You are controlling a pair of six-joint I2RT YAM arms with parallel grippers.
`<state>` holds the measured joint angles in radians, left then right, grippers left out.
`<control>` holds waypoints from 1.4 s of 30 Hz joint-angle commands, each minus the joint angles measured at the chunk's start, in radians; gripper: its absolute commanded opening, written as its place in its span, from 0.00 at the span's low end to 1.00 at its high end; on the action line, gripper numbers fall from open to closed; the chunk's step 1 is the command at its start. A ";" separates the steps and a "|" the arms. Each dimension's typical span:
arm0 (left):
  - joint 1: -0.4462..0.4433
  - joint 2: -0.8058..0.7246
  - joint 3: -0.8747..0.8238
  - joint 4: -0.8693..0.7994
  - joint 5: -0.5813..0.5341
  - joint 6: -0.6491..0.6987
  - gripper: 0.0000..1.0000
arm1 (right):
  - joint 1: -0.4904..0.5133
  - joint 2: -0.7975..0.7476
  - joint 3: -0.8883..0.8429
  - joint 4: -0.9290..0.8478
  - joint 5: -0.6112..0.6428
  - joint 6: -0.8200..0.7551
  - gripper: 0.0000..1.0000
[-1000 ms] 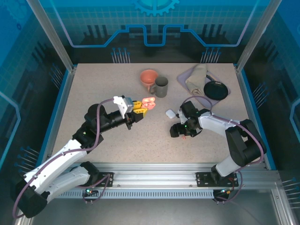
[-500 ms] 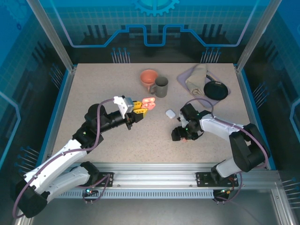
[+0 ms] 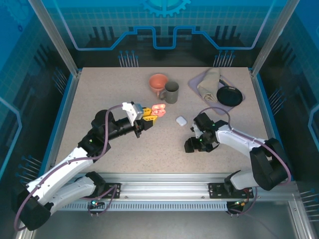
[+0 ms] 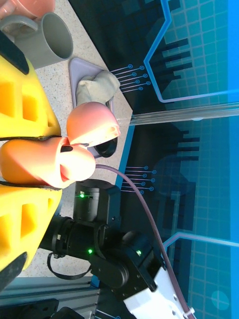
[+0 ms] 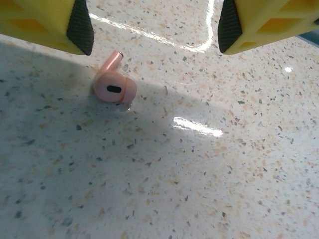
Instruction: Insert the wireless bluetooth earbuds into the charging case
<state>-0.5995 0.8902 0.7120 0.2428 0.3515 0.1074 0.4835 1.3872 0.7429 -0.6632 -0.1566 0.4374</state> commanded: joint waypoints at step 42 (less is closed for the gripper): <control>-0.005 -0.043 0.016 -0.022 -0.026 0.012 0.00 | 0.078 0.333 0.254 -0.201 0.220 -0.085 0.44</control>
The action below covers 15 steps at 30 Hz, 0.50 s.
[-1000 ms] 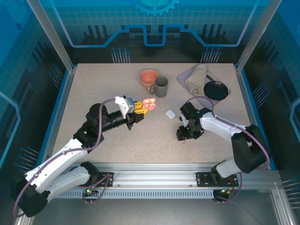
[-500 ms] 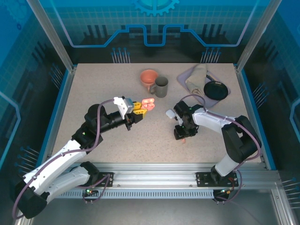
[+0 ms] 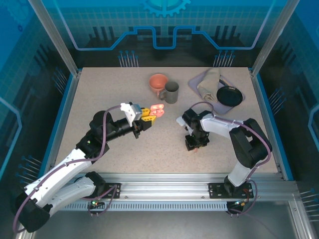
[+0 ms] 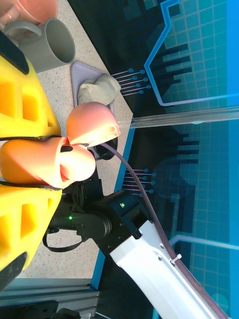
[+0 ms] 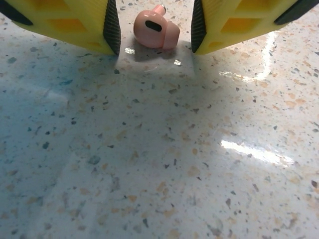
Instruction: Insert the wireless bluetooth earbuds into the charging case
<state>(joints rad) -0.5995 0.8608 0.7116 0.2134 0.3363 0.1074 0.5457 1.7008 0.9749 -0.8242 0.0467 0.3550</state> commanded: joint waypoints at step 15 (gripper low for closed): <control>-0.006 -0.011 0.020 0.002 -0.015 0.021 0.00 | 0.024 0.048 0.042 -0.056 0.009 -0.004 0.33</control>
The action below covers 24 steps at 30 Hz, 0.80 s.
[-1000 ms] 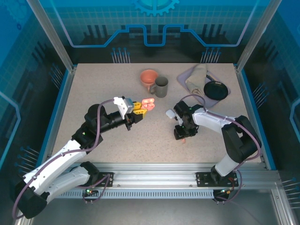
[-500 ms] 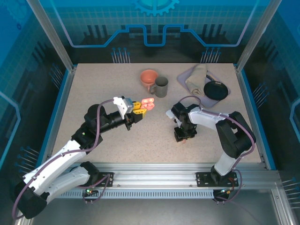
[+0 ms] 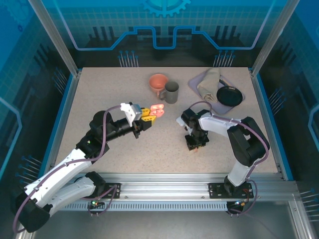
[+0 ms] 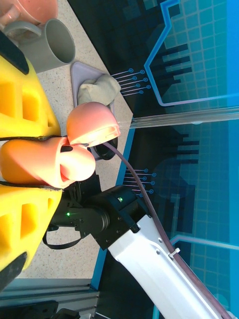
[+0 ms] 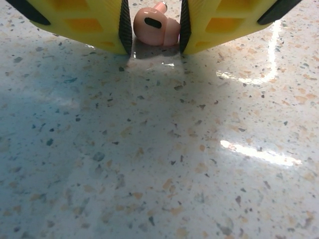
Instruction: Insert the wireless bluetooth earbuds into the charging case
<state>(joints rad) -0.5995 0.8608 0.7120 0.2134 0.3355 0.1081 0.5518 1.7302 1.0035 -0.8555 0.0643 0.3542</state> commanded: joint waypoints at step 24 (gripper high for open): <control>-0.006 0.018 0.018 0.032 -0.007 -0.027 0.00 | 0.001 -0.292 -0.041 0.104 0.002 -0.003 0.28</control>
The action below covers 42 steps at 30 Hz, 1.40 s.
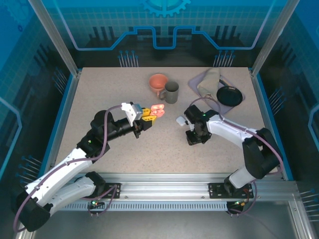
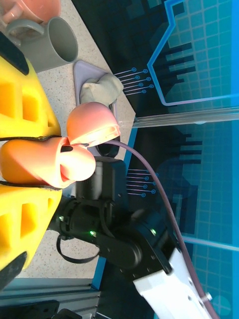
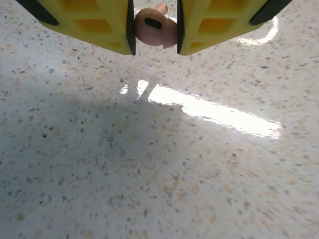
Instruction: Insert the wireless bluetooth earbuds into the charging case
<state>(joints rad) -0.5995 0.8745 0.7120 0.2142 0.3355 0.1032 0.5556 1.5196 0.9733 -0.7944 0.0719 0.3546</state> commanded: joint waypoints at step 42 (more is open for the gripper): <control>-0.087 0.202 0.113 0.183 0.005 -0.218 0.00 | 0.113 -0.568 0.007 0.785 -0.201 -0.133 0.27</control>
<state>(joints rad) -0.6777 1.0782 0.7830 0.3500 0.3367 -0.1066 0.6525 0.9470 0.9707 -0.0620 -0.1383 0.2272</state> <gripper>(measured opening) 0.203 0.270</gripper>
